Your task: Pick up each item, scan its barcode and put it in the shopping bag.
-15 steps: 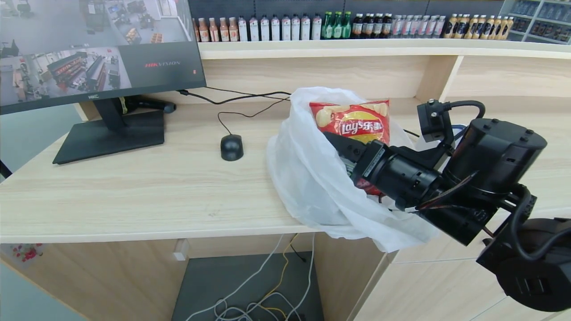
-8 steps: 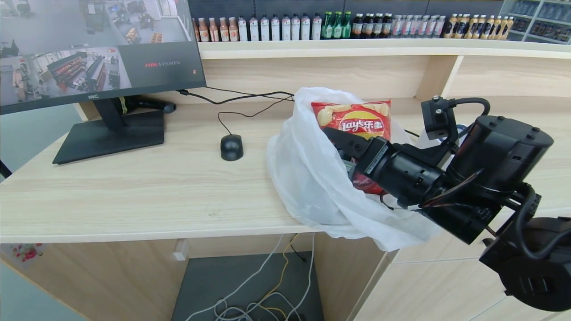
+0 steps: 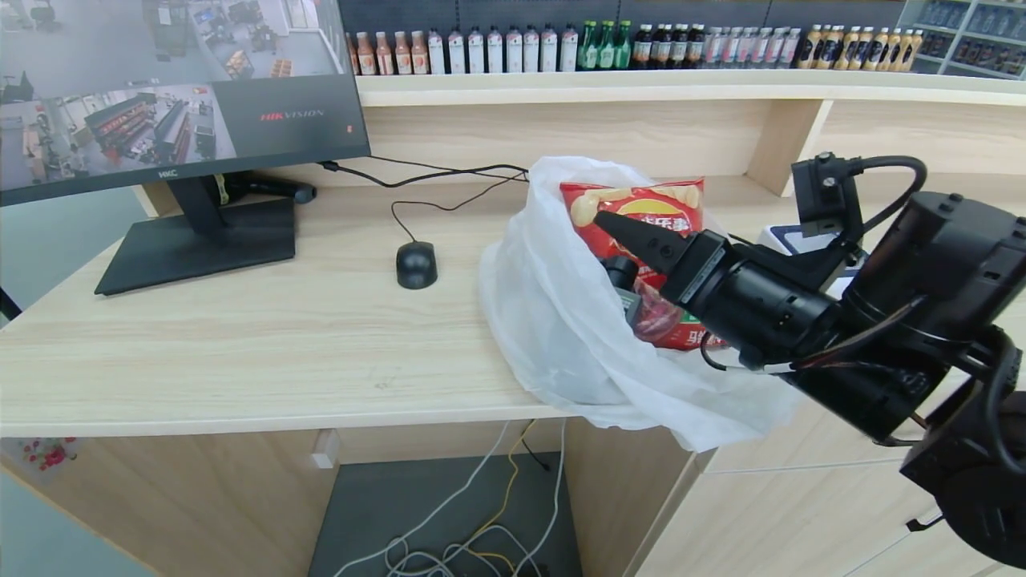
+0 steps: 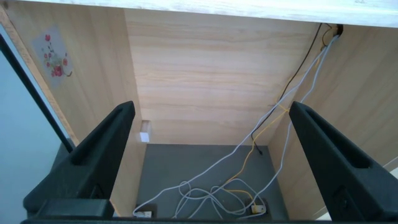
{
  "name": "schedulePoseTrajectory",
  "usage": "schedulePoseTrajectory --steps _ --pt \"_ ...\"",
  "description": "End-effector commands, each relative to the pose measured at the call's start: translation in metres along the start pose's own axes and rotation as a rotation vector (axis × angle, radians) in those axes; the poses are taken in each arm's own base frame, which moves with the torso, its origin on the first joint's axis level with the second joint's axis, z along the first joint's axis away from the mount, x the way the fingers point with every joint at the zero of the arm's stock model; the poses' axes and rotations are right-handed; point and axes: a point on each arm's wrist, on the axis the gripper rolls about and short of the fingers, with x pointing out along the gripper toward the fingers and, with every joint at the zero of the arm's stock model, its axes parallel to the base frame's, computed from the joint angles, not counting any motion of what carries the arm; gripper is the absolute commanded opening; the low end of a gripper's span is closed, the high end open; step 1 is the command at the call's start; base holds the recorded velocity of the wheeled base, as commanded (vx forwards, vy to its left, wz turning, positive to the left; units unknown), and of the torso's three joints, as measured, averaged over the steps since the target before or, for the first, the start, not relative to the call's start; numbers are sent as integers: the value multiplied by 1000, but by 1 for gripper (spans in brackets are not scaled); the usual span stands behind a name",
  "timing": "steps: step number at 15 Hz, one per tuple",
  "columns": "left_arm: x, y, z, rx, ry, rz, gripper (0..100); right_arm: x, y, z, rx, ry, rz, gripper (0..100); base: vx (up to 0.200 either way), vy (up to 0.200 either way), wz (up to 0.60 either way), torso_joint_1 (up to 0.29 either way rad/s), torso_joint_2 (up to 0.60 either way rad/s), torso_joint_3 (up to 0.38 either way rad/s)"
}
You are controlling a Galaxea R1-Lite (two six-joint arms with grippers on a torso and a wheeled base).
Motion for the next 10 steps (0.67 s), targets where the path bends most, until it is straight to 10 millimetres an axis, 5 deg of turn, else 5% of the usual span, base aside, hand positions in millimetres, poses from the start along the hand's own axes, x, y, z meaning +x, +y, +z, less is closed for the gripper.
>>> schedulePoseTrajectory --steps 1,5,10 --pt "0 0 0 0 0 1 100 -22 8 14 -26 -33 26 100 0 0 0 0 0 0" --pt "0 0 0 0 0 1 100 -81 12 24 -101 -57 30 100 0 0 0 0 0 0" --pt "0 0 0 0 0 1 100 -206 -11 2 -348 -68 -46 100 0 0 0 0 0 0"
